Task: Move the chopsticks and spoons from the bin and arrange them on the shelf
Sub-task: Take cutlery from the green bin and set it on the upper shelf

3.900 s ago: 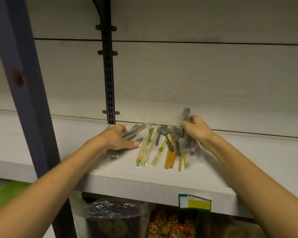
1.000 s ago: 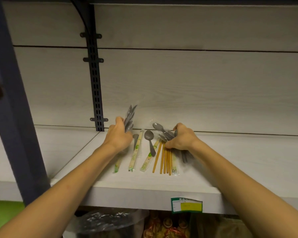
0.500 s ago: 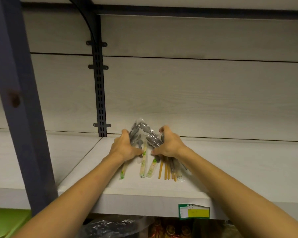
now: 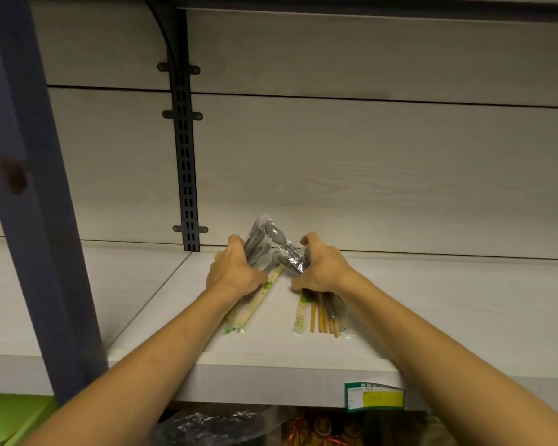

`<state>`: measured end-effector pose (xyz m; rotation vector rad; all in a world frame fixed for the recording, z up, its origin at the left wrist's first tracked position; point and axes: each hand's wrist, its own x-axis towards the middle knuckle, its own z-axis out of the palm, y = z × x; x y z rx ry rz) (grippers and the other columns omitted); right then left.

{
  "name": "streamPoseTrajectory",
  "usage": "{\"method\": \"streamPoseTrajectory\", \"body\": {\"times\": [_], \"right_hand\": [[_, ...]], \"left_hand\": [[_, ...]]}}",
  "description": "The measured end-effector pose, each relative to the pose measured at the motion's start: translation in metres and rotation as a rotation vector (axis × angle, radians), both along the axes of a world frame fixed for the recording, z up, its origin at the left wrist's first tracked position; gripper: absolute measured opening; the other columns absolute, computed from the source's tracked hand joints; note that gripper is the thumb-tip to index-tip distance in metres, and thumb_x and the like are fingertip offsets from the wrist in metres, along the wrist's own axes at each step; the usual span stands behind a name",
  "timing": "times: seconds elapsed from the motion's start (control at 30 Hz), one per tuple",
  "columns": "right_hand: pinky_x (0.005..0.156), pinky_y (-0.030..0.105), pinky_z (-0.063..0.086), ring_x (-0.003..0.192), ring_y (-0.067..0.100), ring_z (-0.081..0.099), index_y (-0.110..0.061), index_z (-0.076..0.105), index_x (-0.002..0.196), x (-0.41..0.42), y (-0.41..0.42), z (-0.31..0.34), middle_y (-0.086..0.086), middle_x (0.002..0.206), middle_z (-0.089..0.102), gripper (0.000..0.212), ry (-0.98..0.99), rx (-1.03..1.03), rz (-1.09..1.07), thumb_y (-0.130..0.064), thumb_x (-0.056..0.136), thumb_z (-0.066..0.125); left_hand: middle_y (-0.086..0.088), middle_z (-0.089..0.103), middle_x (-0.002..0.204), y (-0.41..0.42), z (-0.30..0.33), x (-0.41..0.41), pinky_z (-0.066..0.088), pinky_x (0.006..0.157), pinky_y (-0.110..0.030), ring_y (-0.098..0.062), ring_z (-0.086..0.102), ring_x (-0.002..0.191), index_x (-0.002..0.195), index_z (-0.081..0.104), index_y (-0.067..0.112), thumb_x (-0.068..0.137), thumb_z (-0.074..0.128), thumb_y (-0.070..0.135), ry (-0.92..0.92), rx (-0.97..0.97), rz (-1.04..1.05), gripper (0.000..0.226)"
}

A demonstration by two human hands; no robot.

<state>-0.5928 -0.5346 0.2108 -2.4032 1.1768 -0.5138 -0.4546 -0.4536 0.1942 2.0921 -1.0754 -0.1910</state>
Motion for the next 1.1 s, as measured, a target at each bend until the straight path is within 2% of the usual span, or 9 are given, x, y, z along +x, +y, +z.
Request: {"method": "streamPoseTrajectory", "body": {"times": [0.13, 0.33, 0.43, 0.5, 0.57, 0.7, 0.83, 0.97, 1.1], "right_hand": [[0.072, 0.033, 0.048, 0.094, 0.024, 0.057, -0.017, 0.032, 0.134, 0.000, 0.001, -0.001, 0.005, 0.100, 0.058, 0.081, 0.002, -0.037, 0.023, -0.017, 0.068, 0.078], [0.054, 0.023, 0.040, 0.079, 0.017, 0.053, -0.017, 0.034, 0.130, -0.004, -0.001, 0.000, 0.003, 0.094, 0.054, 0.075, -0.111, 0.016, 0.035, -0.008, 0.070, 0.077], [0.058, 0.024, 0.044, 0.078, 0.017, 0.054, -0.018, 0.035, 0.132, -0.009, -0.001, 0.002, 0.001, 0.093, 0.051, 0.074, -0.242, 0.097, 0.020, -0.006, 0.072, 0.075], [0.061, 0.031, 0.050, 0.072, 0.016, 0.056, -0.017, 0.036, 0.133, -0.013, 0.001, 0.006, 0.000, 0.089, 0.053, 0.072, -0.371, 0.144, -0.001, -0.003, 0.073, 0.073], [0.059, 0.031, 0.051, 0.064, 0.014, 0.055, -0.016, 0.036, 0.135, -0.018, 0.005, 0.012, 0.001, 0.089, 0.054, 0.072, -0.500, 0.192, -0.037, 0.003, 0.075, 0.070], [0.053, 0.024, 0.051, 0.063, 0.015, 0.057, -0.017, 0.032, 0.141, -0.037, 0.013, 0.022, 0.014, 0.109, 0.056, 0.077, -0.669, 0.267, -0.097, 0.008, 0.078, 0.068], [0.058, 0.027, 0.054, 0.065, 0.017, 0.056, -0.017, 0.032, 0.140, -0.066, 0.016, 0.025, 0.021, 0.110, 0.056, 0.076, -0.746, 0.253, -0.120, 0.011, 0.078, 0.066], [0.053, 0.027, 0.050, 0.057, 0.016, 0.052, -0.016, 0.034, 0.138, -0.102, 0.012, 0.028, 0.017, 0.097, 0.057, 0.072, -0.808, 0.231, -0.137, 0.011, 0.078, 0.063], [0.058, 0.030, 0.048, 0.059, 0.018, 0.051, -0.016, 0.033, 0.136, -0.165, 0.005, 0.036, 0.014, 0.094, 0.056, 0.069, -0.854, 0.210, -0.132, 0.011, 0.079, 0.061]], "left_hand": [[-0.005, 0.058, 0.098, 0.001, -0.001, 0.001, 0.047, 0.070, -0.036, -0.028, 0.056, 0.089, 0.107, 0.041, 0.018, 0.072, 0.074, 0.024, -0.032, -0.065, 0.022, 0.049], [-0.003, 0.060, 0.097, 0.004, 0.001, -0.001, 0.049, 0.071, -0.039, -0.029, 0.057, 0.086, 0.108, 0.039, 0.019, 0.079, 0.068, 0.020, -0.039, -0.218, 0.000, 0.041], [-0.003, 0.059, 0.095, 0.007, 0.003, -0.003, 0.047, 0.068, -0.037, -0.027, 0.056, 0.084, 0.108, 0.037, 0.018, 0.083, 0.065, 0.018, -0.029, -0.262, -0.037, 0.037], [-0.002, 0.057, 0.092, 0.008, 0.004, -0.004, 0.044, 0.063, -0.035, -0.026, 0.055, 0.080, 0.105, 0.036, 0.018, 0.085, 0.063, 0.017, -0.007, -0.294, -0.069, 0.034], [-0.001, 0.055, 0.092, 0.009, 0.006, -0.004, 0.041, 0.060, -0.031, -0.024, 0.055, 0.078, 0.106, 0.036, 0.020, 0.087, 0.060, 0.018, 0.034, -0.352, -0.108, 0.031], [-0.004, 0.057, 0.102, 0.005, 0.013, -0.008, 0.041, 0.057, -0.029, -0.021, 0.056, 0.079, 0.110, 0.036, 0.020, 0.090, 0.060, 0.022, 0.145, -0.429, -0.183, 0.032], [-0.003, 0.058, 0.101, 0.001, 0.026, -0.028, 0.035, 0.049, -0.022, -0.010, 0.052, 0.072, 0.115, 0.037, 0.020, 0.090, 0.061, 0.024, 0.173, -0.436, -0.237, 0.035], [-0.004, 0.060, 0.099, -0.006, 0.039, -0.066, 0.038, 0.050, -0.025, -0.017, 0.056, 0.074, 0.113, 0.038, 0.023, 0.087, 0.065, 0.026, 0.152, -0.452, -0.299, 0.038], [-0.005, 0.059, 0.098, -0.015, 0.051, -0.128, 0.043, 0.056, -0.029, -0.022, 0.056, 0.078, 0.111, 0.041, 0.022, 0.086, 0.065, 0.024, 0.146, -0.468, -0.349, 0.035]]}}
